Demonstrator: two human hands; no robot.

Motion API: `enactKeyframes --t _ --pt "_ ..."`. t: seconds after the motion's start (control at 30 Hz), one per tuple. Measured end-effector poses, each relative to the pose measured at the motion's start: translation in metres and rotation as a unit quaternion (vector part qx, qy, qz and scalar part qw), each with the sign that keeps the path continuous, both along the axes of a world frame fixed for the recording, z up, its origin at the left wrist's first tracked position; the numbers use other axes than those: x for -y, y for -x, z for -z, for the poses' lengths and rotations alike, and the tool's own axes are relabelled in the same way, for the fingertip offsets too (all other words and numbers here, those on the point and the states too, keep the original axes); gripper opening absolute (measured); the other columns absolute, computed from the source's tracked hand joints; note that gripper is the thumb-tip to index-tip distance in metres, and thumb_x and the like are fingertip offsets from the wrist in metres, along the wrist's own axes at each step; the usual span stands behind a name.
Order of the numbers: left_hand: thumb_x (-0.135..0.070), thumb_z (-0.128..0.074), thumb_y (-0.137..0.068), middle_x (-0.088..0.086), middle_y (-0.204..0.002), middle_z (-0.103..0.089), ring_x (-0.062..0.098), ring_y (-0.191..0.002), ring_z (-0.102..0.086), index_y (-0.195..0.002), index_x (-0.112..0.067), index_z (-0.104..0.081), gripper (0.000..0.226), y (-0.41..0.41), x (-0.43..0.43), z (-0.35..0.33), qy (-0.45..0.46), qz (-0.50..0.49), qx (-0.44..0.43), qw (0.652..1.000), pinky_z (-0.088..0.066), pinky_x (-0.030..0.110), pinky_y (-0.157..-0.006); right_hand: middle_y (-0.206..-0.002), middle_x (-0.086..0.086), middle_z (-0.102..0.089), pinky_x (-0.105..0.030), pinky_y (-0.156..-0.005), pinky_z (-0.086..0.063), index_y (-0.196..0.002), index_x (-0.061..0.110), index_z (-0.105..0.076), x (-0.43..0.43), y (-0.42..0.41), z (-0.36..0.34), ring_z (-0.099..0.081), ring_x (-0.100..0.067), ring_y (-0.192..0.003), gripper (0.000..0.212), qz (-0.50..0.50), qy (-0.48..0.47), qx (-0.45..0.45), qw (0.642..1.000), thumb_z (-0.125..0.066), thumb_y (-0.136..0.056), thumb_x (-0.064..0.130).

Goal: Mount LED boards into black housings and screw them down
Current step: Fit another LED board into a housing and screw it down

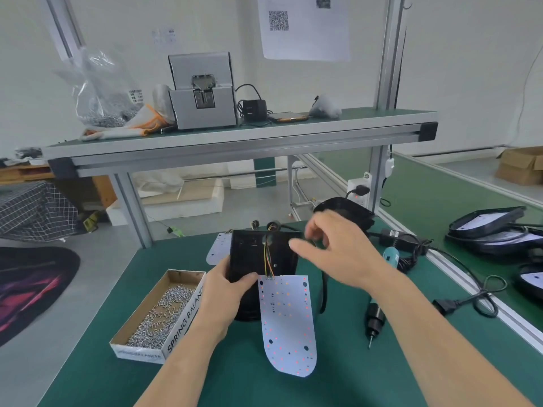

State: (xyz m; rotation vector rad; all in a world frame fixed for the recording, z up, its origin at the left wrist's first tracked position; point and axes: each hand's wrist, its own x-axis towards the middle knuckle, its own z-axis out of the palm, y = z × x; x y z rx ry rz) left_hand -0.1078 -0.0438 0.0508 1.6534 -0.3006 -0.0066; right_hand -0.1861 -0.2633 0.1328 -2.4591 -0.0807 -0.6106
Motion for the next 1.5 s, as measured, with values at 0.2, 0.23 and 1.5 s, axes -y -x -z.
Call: enactKeyframes --t 0.2,0.23,1.5 --pt "-0.003 -0.074 -0.085 -0.003 -0.098 -0.078 0.016 -0.091 -0.074 -0.106 -0.024 -0.070 0.029 0.000 0.003 0.003 0.035 -0.007 -0.040 0.999 -0.055 0.031 -0.076 -0.071 0.002 -0.064 -0.035 -0.064 -0.048 -0.086 0.017 -0.059 -0.020 0.022 0.058 -0.048 -0.009 -0.059 0.013 -0.002 -0.110 -0.146 0.983 -0.071 -0.086 0.024" --pt "-0.006 -0.074 -0.087 -0.004 -0.099 -0.078 0.015 -0.092 -0.074 -0.106 -0.025 -0.071 0.027 0.000 0.004 0.002 0.035 -0.007 -0.041 0.999 -0.055 0.031 -0.077 -0.072 -0.002 -0.066 -0.039 -0.065 -0.049 -0.086 0.015 -0.060 -0.021 0.021 0.061 -0.050 -0.012 -0.058 0.007 -0.006 -0.116 -0.141 0.983 -0.067 -0.088 0.016" --pt "-0.032 -0.081 -0.077 0.013 -0.124 -0.070 0.034 -0.109 -0.070 -0.119 -0.021 -0.071 0.044 0.039 0.002 -0.015 0.216 0.151 -0.219 0.940 -0.059 0.046 -0.081 -0.102 -0.010 -0.077 -0.033 -0.076 -0.055 -0.105 0.018 -0.075 -0.026 -0.018 0.053 -0.065 -0.013 -0.085 0.041 -0.210 -0.340 -0.105 0.910 -0.058 -0.085 -0.013"
